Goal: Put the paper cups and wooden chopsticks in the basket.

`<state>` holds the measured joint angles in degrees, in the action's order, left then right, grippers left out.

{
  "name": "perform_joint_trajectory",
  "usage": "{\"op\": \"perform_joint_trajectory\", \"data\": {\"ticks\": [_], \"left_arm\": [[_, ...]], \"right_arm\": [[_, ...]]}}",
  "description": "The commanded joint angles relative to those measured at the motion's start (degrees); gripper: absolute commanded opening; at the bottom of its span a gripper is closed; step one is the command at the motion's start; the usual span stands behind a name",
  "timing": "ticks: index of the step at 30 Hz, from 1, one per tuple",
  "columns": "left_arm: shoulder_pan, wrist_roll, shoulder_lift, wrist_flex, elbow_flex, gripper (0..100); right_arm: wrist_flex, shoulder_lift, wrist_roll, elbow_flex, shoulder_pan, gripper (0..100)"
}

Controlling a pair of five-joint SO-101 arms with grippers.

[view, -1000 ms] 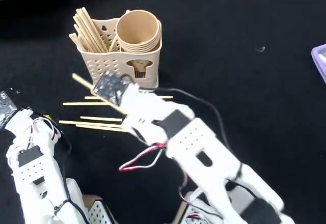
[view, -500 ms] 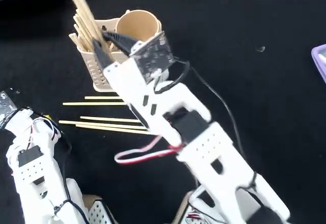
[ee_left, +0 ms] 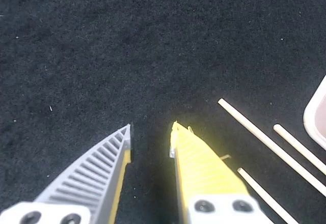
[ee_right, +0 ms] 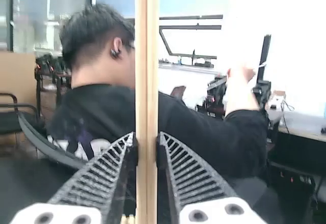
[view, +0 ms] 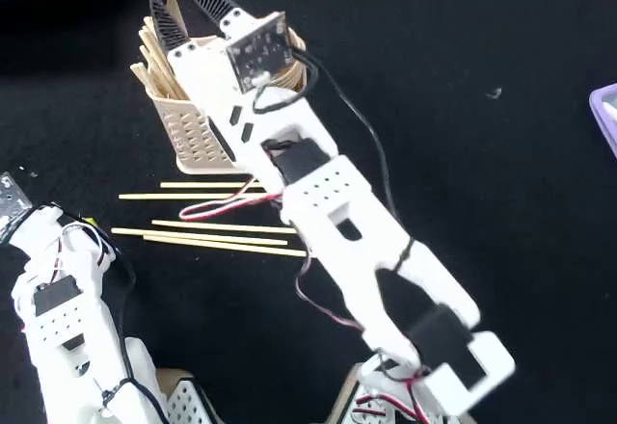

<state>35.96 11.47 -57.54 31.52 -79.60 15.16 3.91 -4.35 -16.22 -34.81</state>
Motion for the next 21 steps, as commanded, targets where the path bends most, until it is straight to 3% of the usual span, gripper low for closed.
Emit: {"op": "perform_joint_trajectory", "data": {"ticks": [1, 8, 12, 18, 21], "left_arm": [[-0.57, -0.09, -1.05, -1.14, 0.75, 14], [-0.57, -0.09, -1.05, -1.23, 0.75, 14], [-0.57, -0.09, -1.05, -1.23, 0.75, 14], [-0.57, -0.09, -1.05, -1.23, 0.84, 14], [-0.57, -0.09, -1.05, -1.23, 0.84, 14]], "right_arm": [[1.32, -1.54, -0.79, 2.59, 1.41, 1.1], [0.70, -2.33, -0.88, -2.42, 0.53, 1.3], [-9.05, 0.04, -0.70, -0.48, 0.26, 1.5], [-23.65, 4.53, 1.23, 2.95, 0.26, 18.2], [-29.19, 7.96, 5.71, 3.82, 0.26, 20.3]]}}
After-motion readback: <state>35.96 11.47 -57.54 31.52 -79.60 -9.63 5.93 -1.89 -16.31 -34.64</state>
